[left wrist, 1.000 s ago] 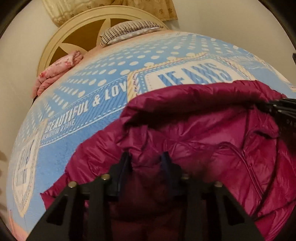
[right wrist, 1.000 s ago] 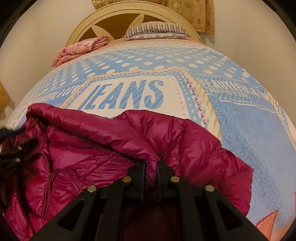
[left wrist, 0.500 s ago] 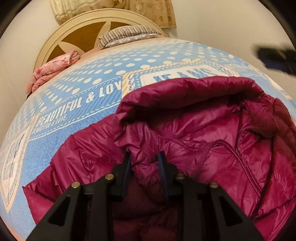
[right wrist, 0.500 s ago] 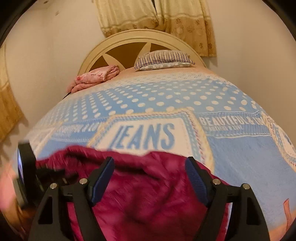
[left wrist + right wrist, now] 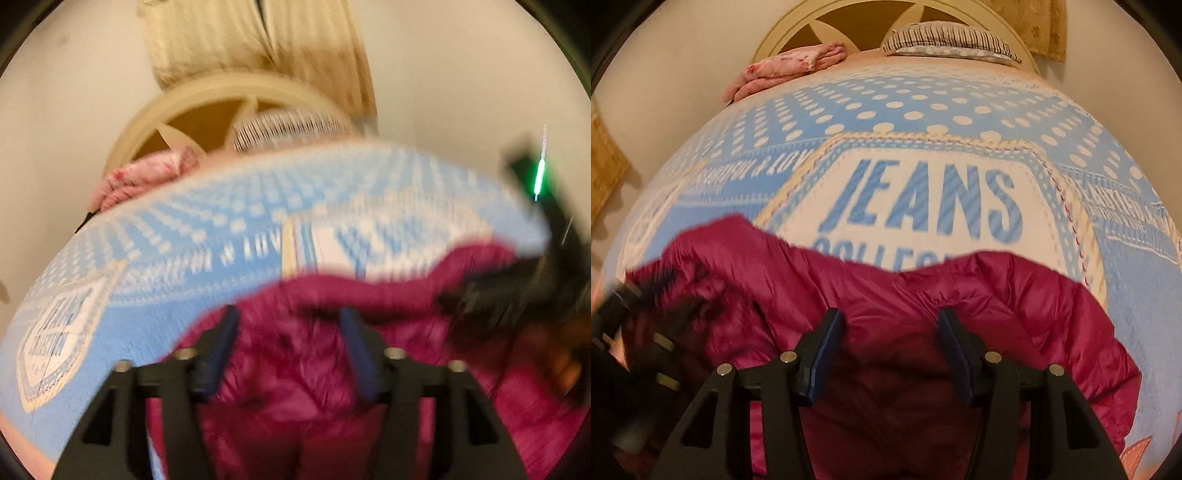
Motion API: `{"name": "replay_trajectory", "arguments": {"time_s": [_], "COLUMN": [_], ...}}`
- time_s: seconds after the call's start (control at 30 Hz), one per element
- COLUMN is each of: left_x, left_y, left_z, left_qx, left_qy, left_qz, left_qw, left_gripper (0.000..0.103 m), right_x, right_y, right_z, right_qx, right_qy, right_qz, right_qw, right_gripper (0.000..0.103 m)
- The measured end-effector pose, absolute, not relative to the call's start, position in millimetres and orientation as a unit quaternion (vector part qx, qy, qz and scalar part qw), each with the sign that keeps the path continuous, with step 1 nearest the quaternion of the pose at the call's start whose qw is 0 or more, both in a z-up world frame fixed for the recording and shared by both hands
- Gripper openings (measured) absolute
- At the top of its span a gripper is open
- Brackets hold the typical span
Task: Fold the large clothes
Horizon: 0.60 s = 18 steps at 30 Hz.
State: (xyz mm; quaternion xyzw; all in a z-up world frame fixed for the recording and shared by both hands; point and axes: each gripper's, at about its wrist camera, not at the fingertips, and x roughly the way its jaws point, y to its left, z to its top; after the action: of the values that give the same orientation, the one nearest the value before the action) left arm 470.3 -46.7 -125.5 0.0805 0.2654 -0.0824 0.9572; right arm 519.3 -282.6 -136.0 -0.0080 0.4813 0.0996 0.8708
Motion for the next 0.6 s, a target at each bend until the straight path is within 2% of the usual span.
{"name": "replay_trajectory", "arguments": {"time_s": [0.07,0.2,0.33,0.4,0.5,0.6], "left_x": [474.1,505.2,531.3,535.8,530.9,532.3], "left_y": [-54.1,-85.7,-92.7,-85.5,-73.3,-64.5], "left_z": [-108.7,-112.0,-152.0,-178.4,-186.9,-189.6], "left_qx": [0.086,0.152,0.196,0.19,0.161,0.137], "left_qy": [0.246,0.273,0.356,0.407,0.404,0.407], "left_qz": [-0.07,-0.059,-0.025,-0.023,-0.03,-0.032], "left_qw": [0.963,0.948,0.913,0.893,0.9,0.903], "left_gripper": [0.091,0.091,0.091,0.091,0.095,0.099], "right_x": [515.9,509.1,504.4,501.1,494.2,481.4], "right_y": [-284.4,-280.3,-281.3,-281.8,-280.1,-288.4], "right_z": [-138.1,-140.8,-142.8,-144.3,-140.5,-117.6], "right_qx": [-0.006,-0.031,-0.035,-0.038,-0.046,-0.002], "right_qy": [0.477,0.471,0.463,0.458,0.446,0.403], "right_qz": [0.101,0.099,0.103,0.107,0.111,0.121], "right_qw": [0.873,0.876,0.88,0.882,0.887,0.907], "right_gripper": [0.055,0.055,0.055,0.055,0.055,0.055]}}
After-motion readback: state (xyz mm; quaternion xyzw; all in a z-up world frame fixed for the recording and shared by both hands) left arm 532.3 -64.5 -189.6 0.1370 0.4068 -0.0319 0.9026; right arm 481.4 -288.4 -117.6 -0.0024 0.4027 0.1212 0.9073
